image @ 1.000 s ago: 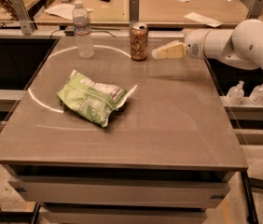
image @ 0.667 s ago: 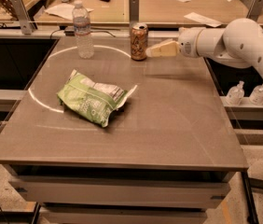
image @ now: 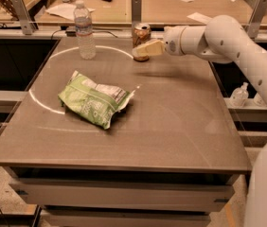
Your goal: Pick orange can
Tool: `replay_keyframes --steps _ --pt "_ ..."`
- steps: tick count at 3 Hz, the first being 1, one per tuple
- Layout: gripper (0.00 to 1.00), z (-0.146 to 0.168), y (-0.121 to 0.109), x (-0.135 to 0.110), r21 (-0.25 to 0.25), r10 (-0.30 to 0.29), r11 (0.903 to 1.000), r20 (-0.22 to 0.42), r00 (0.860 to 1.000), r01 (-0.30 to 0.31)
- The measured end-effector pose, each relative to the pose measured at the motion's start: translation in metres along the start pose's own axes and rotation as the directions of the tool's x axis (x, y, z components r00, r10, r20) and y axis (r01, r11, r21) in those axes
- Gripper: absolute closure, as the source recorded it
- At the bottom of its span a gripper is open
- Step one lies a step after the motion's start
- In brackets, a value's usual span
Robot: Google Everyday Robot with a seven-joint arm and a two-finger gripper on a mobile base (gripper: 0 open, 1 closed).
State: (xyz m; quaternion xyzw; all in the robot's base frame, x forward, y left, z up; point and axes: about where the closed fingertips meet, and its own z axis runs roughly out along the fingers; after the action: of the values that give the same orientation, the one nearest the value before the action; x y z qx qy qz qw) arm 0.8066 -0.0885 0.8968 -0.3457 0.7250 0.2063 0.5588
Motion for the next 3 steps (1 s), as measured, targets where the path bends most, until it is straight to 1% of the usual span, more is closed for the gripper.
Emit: replay_keyframes --steps 1,2,3 --pt "0.00 0.016 0.009 -0.002 -0.081 -0.007 0.9967 -0.003 1.000 0.006" --pt "0.00 0.028 0.014 -0.006 -0.125 -0.012 0.9920 0.010 1.000 0.013" --pt "0.00 0.041 0.019 -0.007 -0.158 -0.007 0.9873 0.017 1.000 0.009"
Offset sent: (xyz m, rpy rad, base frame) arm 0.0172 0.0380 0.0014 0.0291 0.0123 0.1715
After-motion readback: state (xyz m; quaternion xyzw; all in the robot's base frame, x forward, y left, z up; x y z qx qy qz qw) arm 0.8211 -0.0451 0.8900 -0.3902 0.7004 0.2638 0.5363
